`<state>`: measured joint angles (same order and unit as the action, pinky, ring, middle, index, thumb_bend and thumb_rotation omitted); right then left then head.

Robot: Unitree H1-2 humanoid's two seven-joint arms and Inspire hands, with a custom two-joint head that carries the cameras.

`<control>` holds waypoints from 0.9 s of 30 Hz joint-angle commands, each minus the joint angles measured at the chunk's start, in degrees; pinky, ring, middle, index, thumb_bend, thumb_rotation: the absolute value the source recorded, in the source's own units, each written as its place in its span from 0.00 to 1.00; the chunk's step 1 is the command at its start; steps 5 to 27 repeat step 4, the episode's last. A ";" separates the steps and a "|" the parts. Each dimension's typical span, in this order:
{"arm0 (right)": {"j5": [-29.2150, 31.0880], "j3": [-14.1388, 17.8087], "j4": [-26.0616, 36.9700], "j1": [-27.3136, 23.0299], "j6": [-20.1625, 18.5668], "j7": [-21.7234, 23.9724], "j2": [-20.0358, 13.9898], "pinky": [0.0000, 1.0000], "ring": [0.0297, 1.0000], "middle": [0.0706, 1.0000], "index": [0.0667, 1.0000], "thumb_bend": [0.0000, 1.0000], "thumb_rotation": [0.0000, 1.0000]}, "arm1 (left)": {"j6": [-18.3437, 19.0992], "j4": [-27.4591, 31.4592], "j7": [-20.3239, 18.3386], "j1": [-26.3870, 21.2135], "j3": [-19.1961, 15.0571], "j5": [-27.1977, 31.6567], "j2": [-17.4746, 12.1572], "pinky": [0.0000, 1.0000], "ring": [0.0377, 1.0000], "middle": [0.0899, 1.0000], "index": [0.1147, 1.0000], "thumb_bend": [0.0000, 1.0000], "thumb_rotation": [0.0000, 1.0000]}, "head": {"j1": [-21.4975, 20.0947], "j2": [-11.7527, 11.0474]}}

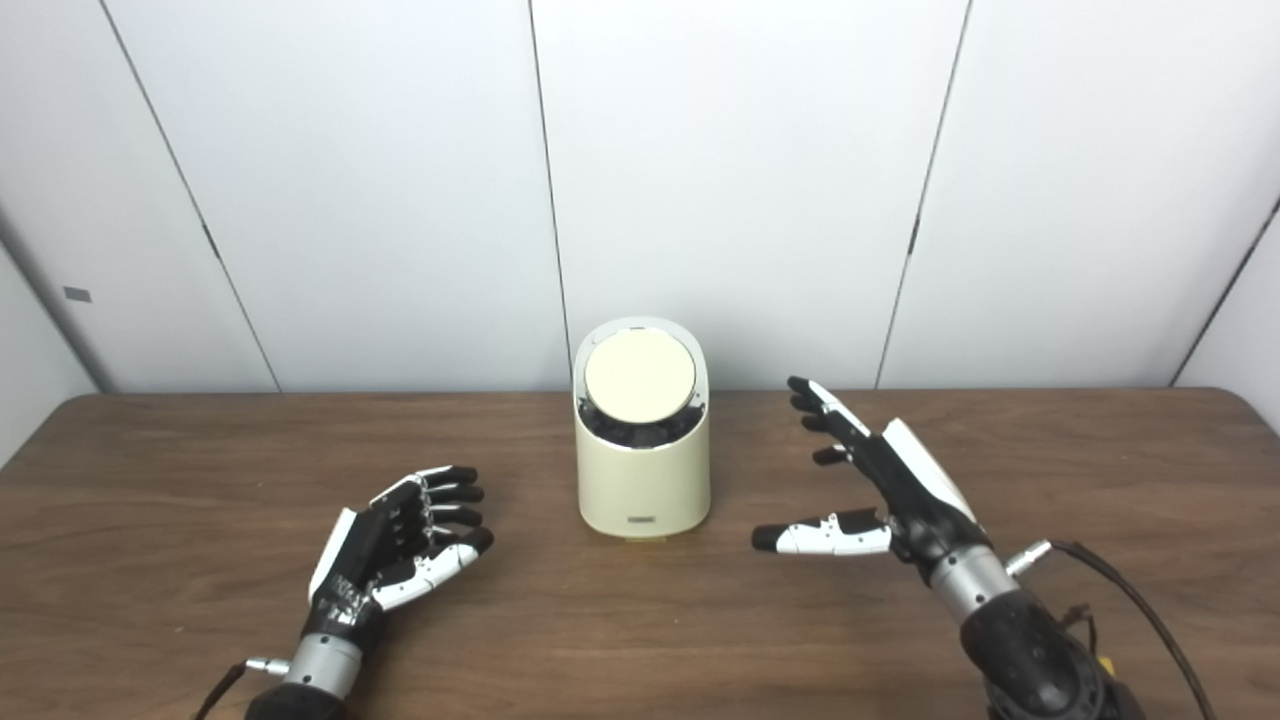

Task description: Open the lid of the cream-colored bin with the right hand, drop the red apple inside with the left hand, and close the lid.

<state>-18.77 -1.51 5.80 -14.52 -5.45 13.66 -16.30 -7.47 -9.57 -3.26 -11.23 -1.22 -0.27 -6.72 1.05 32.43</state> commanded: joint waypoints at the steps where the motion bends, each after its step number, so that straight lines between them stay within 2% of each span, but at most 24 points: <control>1: 1.77 0.93 0.46 -0.91 3.26 -2.25 0.09 0.75 0.87 0.92 0.95 0.76 0.35 | -0.75 0.38 -0.60 0.68 0.22 0.54 -0.02 0.51 0.62 0.67 0.70 0.66 0.11 | 0.06 0.06; 4: 3.32 1.22 -1.24 0.39 4.92 -3.38 0.72 0.76 0.86 0.92 0.94 0.75 0.30 | -1.56 0.17 -1.39 0.62 0.23 1.27 -0.11 0.51 0.62 0.67 0.70 0.64 0.09 | 0.28 -0.09; 27: 3.32 1.22 -1.24 0.39 4.92 -3.38 0.72 0.76 0.86 0.92 0.94 0.75 0.30 | -1.56 0.17 -1.39 0.62 0.23 1.27 -0.11 0.51 0.62 0.67 0.70 0.64 0.09 | 0.28 -0.09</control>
